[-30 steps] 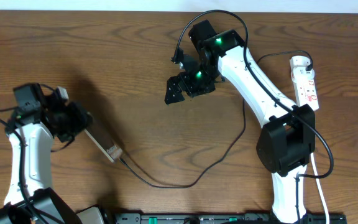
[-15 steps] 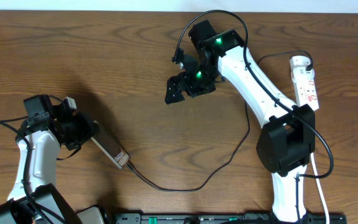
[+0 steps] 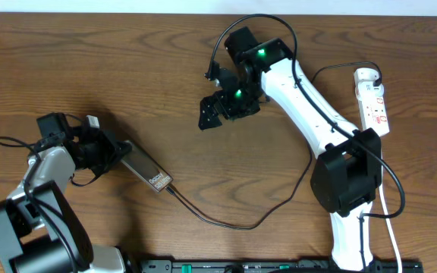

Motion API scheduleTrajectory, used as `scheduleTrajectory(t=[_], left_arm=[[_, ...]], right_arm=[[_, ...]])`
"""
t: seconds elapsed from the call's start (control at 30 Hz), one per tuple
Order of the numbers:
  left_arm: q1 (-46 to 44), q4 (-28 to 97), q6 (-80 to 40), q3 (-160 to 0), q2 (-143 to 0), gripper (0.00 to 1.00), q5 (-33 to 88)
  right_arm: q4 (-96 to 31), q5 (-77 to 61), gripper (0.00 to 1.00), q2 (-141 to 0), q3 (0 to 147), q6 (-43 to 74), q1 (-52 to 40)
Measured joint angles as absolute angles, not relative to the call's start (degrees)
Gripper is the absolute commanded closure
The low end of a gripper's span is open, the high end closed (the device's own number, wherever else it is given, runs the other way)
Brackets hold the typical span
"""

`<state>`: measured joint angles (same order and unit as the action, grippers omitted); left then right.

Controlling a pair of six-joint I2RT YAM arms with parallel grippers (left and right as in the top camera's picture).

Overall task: Plug charger to phone and switch on socket
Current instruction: 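Lower the phone with the left gripper and lay it on the table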

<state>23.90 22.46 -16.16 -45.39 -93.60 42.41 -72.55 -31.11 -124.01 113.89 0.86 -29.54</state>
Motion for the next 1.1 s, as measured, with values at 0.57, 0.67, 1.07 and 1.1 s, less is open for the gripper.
scheduleTrajectory(t=[0.57, 0.67, 1.07, 1.1], left_arm=[[23.9, 24.4, -16.7, -45.4, -96.5, 0.93, 43.8], [23.9, 24.4, -16.7, -45.4, -96.5, 0.93, 43.8], [23.9, 24.4, -16.7, -45.1, -96.7, 0.93, 43.7], [23.9, 24.4, -16.8, -45.0, -96.7, 0.93, 43.7]], right_arm=[[-71.9, -29.9, 0.01, -124.0, 113.9, 0.9, -30.9], [-71.9, -29.9, 0.01, -124.0, 113.9, 0.9, -30.9], [-71.7, -29.9, 0.01, -124.0, 113.9, 0.9, -31.0], [-71.7, -29.9, 0.01, -124.0, 113.9, 0.9, -31.0]])
